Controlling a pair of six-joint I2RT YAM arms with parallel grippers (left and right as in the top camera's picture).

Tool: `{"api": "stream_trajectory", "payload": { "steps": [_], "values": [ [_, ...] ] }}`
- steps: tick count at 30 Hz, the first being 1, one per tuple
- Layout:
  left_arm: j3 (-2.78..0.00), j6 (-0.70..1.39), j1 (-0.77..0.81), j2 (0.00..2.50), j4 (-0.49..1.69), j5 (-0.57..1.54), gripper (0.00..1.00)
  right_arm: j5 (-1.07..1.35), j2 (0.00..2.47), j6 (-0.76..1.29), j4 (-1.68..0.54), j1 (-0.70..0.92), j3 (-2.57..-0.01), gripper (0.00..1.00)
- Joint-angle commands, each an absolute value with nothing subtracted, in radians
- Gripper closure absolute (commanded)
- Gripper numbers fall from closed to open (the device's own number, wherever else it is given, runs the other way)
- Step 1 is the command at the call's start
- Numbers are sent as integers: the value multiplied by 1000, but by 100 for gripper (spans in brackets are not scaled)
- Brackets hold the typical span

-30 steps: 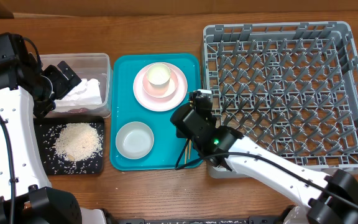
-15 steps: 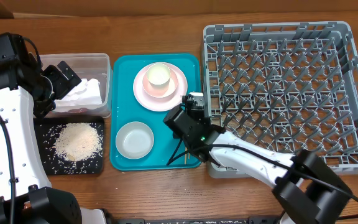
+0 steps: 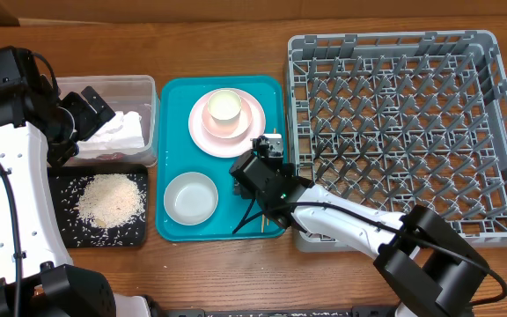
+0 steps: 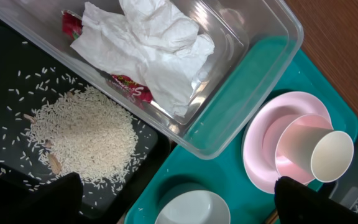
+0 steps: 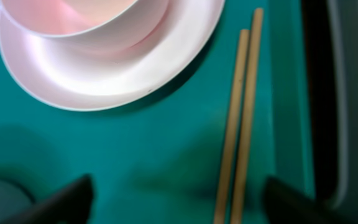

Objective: Sort waste into correct bins and load items into the dishwasher
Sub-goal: 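Lower the right gripper and pinch a wooden chopstick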

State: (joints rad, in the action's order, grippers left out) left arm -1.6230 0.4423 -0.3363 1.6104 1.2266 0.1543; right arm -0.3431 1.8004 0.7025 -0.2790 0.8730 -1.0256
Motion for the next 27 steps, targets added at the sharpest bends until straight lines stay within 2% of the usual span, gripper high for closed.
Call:
{"api": "stream_trajectory", "payload": {
  "steps": [1, 5, 6, 7, 9, 13, 15, 20, 27],
  "values": [
    [-1645, 442, -340, 1602, 1225, 165, 0, -305, 1803, 702, -273, 874, -1040, 0],
    [-1645, 442, -340, 1602, 1225, 165, 0, -304, 1803, 679, -254, 874, -1040, 1],
    [-1645, 442, -340, 1602, 1226, 165, 0, -305, 1803, 649, -241, 874, -1040, 11],
    [-1645, 442, -340, 1602, 1225, 165, 0, -306, 1803, 626, -229, 875, -1040, 25],
    [-1645, 442, -340, 1602, 1225, 165, 0, -314, 1803, 624, -220, 875, -1041, 42],
    [-1645, 442, -340, 1602, 1225, 165, 0, -325, 1803, 580, -218, 875, -1041, 53],
    [-1645, 442, -340, 1602, 1225, 165, 0, -340, 1803, 568, -225, 875, -1041, 62],
    [-1645, 442, -340, 1602, 1225, 165, 0, -385, 1803, 574, -240, 875, -1043, 68],
    [-1645, 442, -340, 1602, 1226, 165, 0, -452, 1823, 623, -263, 875, -1043, 70]
  ]
}}
